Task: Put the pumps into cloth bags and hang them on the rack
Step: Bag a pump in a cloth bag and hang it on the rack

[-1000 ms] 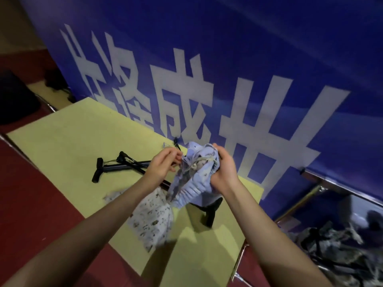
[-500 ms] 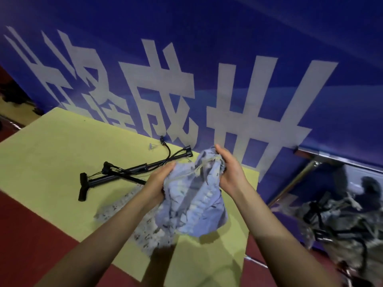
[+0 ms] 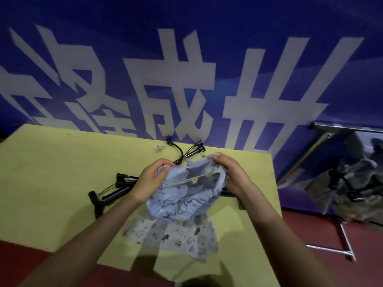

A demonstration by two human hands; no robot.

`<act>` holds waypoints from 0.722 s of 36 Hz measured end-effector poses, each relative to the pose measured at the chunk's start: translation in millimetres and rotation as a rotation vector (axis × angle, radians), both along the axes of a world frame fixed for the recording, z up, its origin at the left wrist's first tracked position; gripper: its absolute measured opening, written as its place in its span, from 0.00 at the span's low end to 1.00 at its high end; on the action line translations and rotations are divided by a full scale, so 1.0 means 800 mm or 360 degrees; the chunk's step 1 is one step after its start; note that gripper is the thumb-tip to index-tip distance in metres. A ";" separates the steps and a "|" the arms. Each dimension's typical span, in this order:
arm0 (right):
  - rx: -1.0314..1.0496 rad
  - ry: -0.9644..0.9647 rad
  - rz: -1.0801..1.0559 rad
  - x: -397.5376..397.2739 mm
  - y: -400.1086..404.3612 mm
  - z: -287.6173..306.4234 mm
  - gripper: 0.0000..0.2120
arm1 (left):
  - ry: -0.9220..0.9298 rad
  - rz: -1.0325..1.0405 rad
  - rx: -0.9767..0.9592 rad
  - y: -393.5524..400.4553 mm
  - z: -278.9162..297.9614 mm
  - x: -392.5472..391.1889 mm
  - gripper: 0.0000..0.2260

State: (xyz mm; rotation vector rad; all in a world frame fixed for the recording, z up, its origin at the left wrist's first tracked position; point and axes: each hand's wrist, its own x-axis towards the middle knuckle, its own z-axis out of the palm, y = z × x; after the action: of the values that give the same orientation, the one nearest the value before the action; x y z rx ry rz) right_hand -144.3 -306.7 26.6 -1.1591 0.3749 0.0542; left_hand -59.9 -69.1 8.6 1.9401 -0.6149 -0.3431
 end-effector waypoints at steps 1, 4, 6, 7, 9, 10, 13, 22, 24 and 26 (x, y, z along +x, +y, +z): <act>-0.0025 -0.0024 0.0030 0.002 0.008 0.003 0.07 | -0.0020 -0.0005 0.0016 0.017 0.004 0.003 0.10; -0.0204 -0.0025 0.0024 0.013 0.034 0.005 0.09 | -0.0085 0.0047 0.0037 0.061 0.011 0.014 0.18; -0.0272 0.0010 -0.0003 0.020 0.052 0.003 0.13 | -0.0244 0.0031 0.0161 0.083 0.007 0.024 0.18; -0.0237 0.0044 -0.0024 0.023 0.061 -0.001 0.16 | -0.0354 0.0005 0.0260 0.090 0.008 0.025 0.14; -0.0108 0.0172 -0.0045 0.029 0.078 -0.006 0.21 | -0.0519 -0.0118 0.0496 0.104 0.002 0.026 0.14; -0.0047 0.0235 -0.0047 0.031 0.085 -0.009 0.20 | -0.0597 -0.0213 0.0632 0.108 -0.004 0.025 0.25; 0.0101 0.0361 -0.0070 0.036 0.097 -0.026 0.17 | -0.0694 -0.0436 0.1131 0.115 -0.020 0.020 0.45; -0.0219 0.0666 -0.0160 0.048 0.091 -0.083 0.16 | 0.0364 -0.0002 0.0173 0.094 -0.051 0.034 0.26; -0.0440 0.0666 -0.0077 0.053 0.091 -0.091 0.10 | 0.0812 0.0130 -0.0069 0.083 -0.046 0.040 0.27; -0.0636 0.0689 0.0003 0.064 0.090 -0.101 0.16 | 0.1053 0.0246 -0.0224 0.071 -0.044 0.051 0.19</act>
State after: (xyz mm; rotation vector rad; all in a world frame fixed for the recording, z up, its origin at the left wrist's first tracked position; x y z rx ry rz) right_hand -93.4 -234.8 -53.9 -1.5444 0.7936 0.2435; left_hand -19.2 -12.1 -26.4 1.5937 -0.0522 -0.7762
